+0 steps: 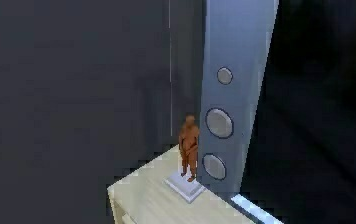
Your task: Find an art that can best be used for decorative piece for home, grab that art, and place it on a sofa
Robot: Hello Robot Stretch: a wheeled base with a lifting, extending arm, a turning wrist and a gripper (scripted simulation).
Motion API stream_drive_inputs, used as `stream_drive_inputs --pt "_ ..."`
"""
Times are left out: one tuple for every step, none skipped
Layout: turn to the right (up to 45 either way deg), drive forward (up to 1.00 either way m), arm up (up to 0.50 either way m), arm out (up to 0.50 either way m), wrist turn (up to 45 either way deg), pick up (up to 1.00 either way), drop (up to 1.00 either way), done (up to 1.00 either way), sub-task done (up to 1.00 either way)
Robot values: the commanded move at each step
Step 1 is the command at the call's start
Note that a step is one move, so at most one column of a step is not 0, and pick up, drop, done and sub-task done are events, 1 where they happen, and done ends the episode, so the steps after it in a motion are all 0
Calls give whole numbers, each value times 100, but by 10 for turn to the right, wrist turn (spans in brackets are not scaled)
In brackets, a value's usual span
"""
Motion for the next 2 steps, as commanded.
stream_drive_inputs --pt "-450 0 0 0 0 0 0 0 0" --pt "-360 0 0 0 0 0 0 0 0"
